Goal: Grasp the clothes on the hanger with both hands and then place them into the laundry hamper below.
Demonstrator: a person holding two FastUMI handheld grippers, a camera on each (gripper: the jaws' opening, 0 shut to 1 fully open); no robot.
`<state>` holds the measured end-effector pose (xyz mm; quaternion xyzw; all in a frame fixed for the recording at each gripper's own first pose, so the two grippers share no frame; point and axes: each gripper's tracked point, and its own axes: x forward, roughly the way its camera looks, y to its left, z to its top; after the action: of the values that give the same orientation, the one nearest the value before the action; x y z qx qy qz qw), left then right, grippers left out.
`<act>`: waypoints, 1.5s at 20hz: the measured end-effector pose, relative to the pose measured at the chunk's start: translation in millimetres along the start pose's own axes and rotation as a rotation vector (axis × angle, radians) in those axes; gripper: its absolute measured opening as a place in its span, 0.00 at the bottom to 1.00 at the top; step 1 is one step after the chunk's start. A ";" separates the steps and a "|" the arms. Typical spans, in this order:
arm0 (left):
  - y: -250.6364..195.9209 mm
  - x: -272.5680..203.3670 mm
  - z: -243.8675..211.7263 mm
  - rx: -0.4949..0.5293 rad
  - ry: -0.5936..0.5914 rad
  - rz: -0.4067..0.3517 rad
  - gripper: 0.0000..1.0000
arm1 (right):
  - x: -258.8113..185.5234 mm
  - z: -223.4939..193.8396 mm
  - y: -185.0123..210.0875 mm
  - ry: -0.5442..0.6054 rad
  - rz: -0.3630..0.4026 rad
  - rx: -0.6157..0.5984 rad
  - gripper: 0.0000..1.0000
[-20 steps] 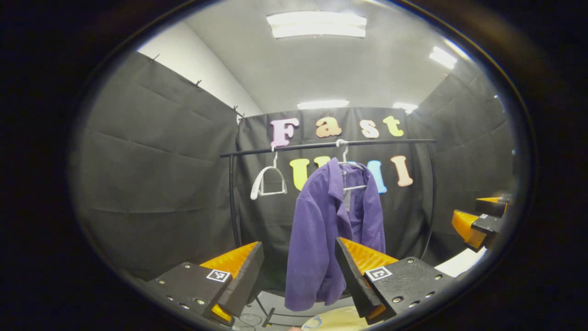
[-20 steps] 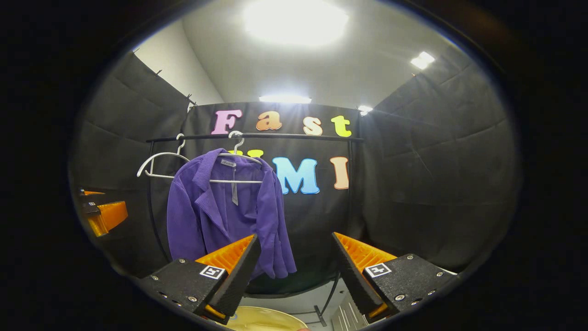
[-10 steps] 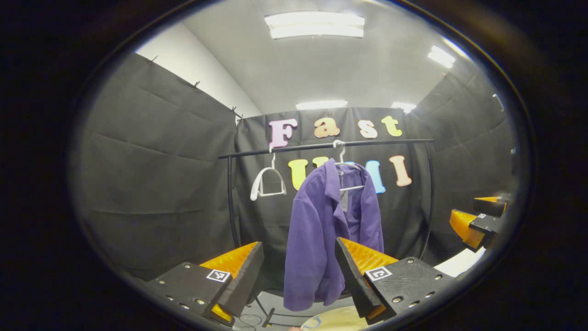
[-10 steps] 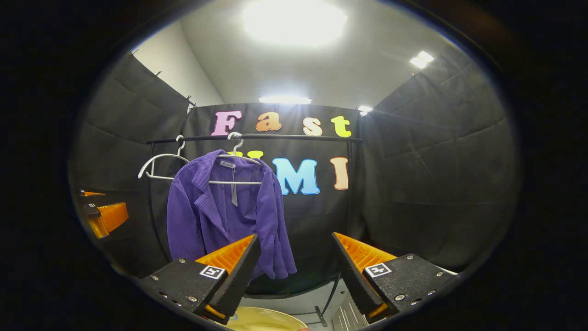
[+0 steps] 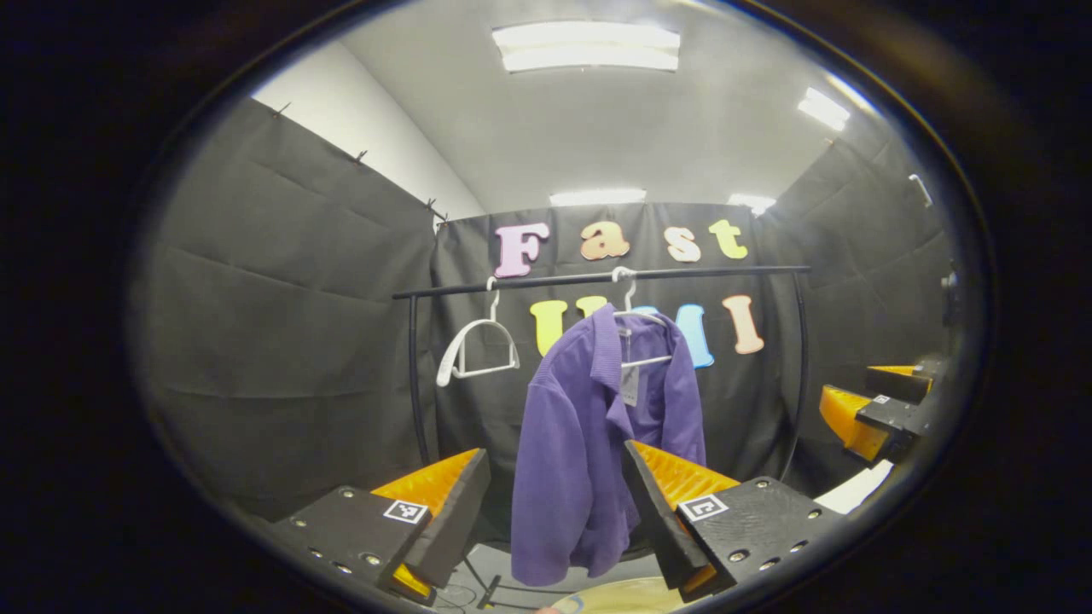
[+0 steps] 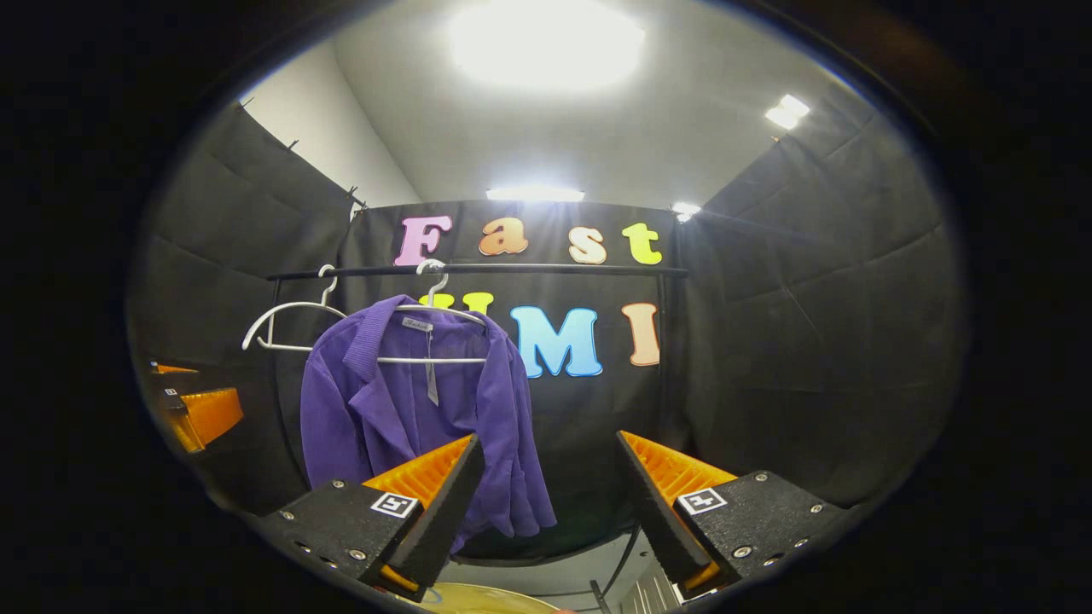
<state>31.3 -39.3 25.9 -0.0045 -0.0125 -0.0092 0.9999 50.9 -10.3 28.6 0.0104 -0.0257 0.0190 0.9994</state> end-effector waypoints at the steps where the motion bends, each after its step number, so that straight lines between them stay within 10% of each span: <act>1: -2.7 5.8 3.0 -0.001 -0.007 -0.002 0.84 | 7.1 2.5 -1.0 -0.006 0.003 0.002 0.94; 2: -6.6 12.4 7.5 -0.004 -0.015 -0.005 0.96 | 14.4 4.7 -2.7 -0.012 0.006 0.004 0.94; 4: -15.0 28.8 15.1 -0.007 -0.029 -0.008 0.84 | 29.5 7.7 -3.3 -0.018 0.017 0.006 0.94; 8: -28.7 59.6 19.5 -0.018 -0.034 -0.002 0.96 | 64.0 17.1 -1.0 -0.039 0.051 0.011 0.94; 29: -57.5 214.4 -19.1 -0.061 0.042 0.112 0.96 | 247.6 6.3 51.6 -0.029 0.267 0.090 0.95; 30: -56.8 221.1 -22.4 -0.057 0.048 0.122 0.84 | 257.6 3.5 54.4 -0.025 0.270 0.103 0.95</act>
<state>251.9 -100.3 9.6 -0.0335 0.0119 0.0515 0.9980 305.7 53.6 46.5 0.0582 -0.0383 0.1544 0.9856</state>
